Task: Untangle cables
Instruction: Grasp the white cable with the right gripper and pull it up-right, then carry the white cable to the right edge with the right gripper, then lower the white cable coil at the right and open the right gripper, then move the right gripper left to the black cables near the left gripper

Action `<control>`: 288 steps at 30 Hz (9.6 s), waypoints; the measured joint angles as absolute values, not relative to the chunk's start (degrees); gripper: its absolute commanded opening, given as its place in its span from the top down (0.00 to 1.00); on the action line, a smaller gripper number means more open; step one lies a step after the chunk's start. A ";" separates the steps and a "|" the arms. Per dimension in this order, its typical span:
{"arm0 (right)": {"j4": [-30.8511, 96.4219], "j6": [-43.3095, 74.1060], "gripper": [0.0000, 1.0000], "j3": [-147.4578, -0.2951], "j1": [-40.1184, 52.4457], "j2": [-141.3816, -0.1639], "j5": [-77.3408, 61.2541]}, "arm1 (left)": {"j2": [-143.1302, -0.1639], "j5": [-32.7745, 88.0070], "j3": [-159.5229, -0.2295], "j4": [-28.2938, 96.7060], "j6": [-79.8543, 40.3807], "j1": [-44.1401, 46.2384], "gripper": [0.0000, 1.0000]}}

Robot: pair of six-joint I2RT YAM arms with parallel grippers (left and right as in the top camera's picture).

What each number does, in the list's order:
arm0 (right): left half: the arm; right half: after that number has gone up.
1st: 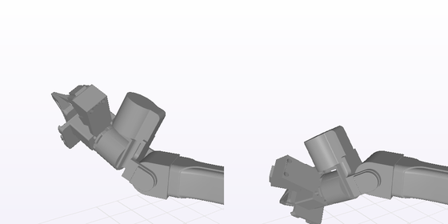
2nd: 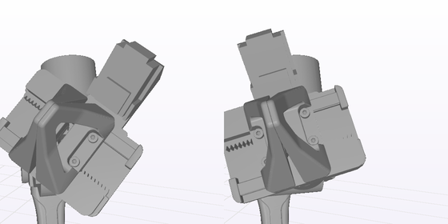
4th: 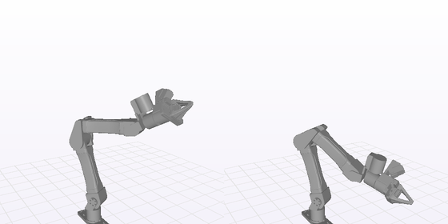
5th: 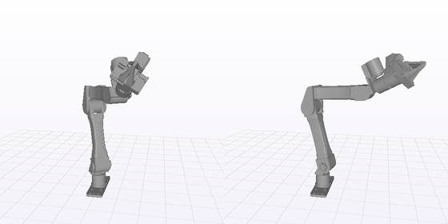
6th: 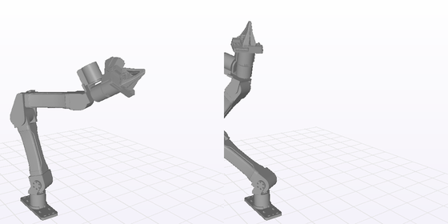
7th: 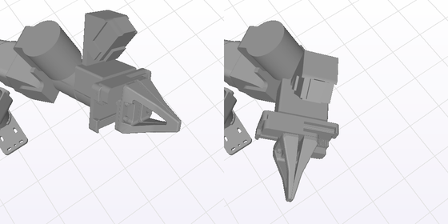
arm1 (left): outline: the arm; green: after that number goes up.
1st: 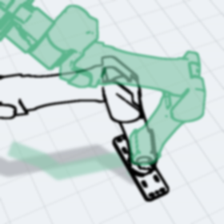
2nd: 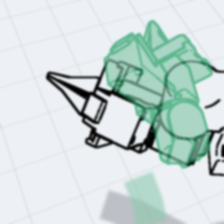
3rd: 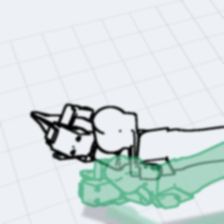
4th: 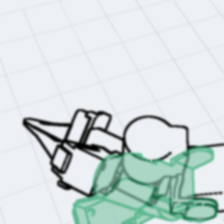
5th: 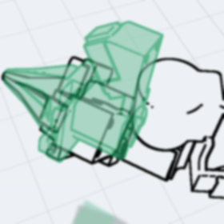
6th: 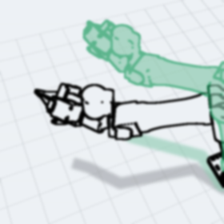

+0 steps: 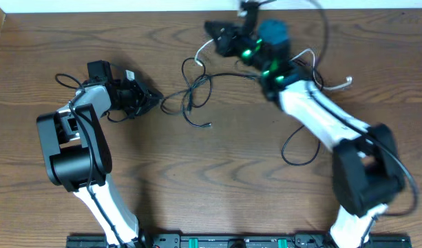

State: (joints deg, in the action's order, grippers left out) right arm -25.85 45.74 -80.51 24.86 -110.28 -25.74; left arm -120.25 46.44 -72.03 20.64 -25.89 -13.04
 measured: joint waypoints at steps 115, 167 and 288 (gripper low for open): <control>39.99 12.21 0.98 -84.38 -40.05 -122.50 -12.71 | -118.91 39.27 -73.28 21.91 -25.91 -12.91 0.60; 70.65 9.10 0.05 -108.79 -27.20 -127.98 0.51 | -118.76 38.59 -73.34 21.91 -25.91 -12.91 0.60; 43.03 33.71 0.51 -118.52 39.53 -129.19 -6.31 | -119.85 47.75 -73.08 26.79 -33.06 -9.04 0.61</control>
